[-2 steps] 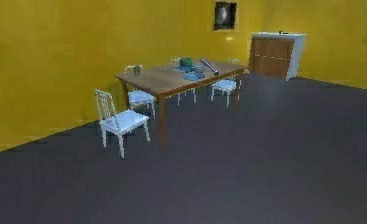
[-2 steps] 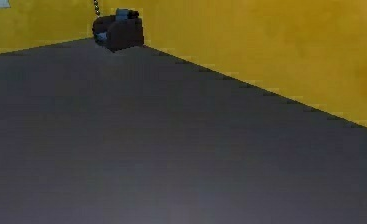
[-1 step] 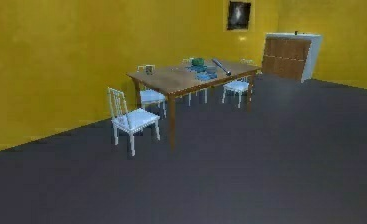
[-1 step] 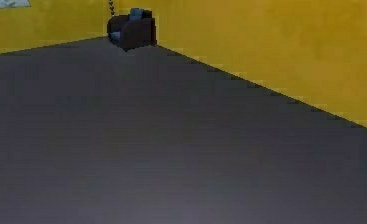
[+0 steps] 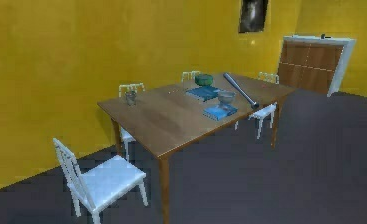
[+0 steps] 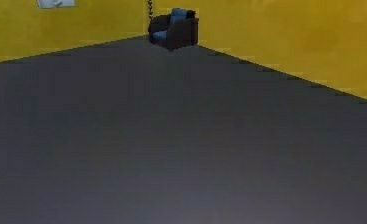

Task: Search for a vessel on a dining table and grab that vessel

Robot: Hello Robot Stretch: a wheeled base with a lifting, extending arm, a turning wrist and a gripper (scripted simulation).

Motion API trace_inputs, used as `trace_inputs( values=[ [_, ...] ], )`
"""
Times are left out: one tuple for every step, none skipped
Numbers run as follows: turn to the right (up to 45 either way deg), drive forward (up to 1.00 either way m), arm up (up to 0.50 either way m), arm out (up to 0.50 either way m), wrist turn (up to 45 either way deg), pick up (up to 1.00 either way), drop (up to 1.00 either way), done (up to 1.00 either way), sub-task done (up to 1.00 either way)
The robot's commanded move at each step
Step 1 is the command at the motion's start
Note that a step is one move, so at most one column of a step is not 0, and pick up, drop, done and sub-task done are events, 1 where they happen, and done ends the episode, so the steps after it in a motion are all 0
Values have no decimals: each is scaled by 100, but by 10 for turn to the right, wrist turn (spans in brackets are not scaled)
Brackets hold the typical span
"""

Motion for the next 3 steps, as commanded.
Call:
trace_inputs(
  values=[
    [0, 5, 0, 0, 0, 0, 0, 0, 0],
    [-450, 0, 0, 0, 0, 0, 0, 0, 0],
    [-120, 0, 0, 0, 0, 0, 0, 0, 0]
  ],
)
